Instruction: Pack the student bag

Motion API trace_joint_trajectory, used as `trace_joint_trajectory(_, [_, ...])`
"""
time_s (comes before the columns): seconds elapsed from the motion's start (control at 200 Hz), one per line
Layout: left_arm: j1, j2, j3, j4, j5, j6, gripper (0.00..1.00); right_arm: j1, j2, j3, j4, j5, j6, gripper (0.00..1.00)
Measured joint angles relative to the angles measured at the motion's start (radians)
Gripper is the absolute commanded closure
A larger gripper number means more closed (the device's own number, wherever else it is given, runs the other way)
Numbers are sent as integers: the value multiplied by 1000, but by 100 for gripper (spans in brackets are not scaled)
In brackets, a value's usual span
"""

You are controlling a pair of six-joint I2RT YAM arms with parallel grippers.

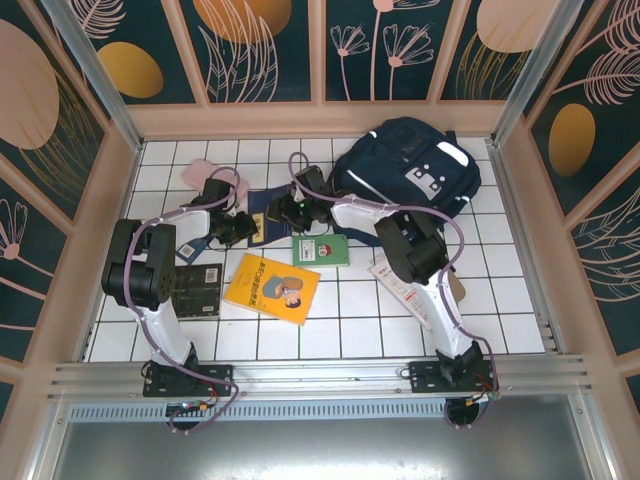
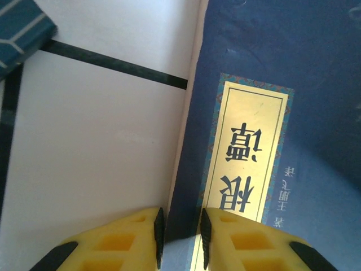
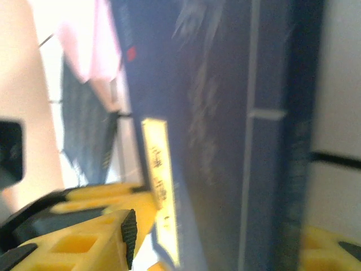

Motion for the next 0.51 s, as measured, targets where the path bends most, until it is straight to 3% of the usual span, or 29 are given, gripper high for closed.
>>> trace_joint_trajectory(0.13, [-1,0,0,1,7,0,72,8,-22,-32,60,-35,20,65])
trace_joint_trajectory(0.265, [-2,-3,7,0,23,1,71,-2,-36,-33,39,-24,6,100])
trace_joint_trajectory(0.505, [-10,-44,10,-35,28,-12,49,-19,-101,-77,-2,3,-18,100])
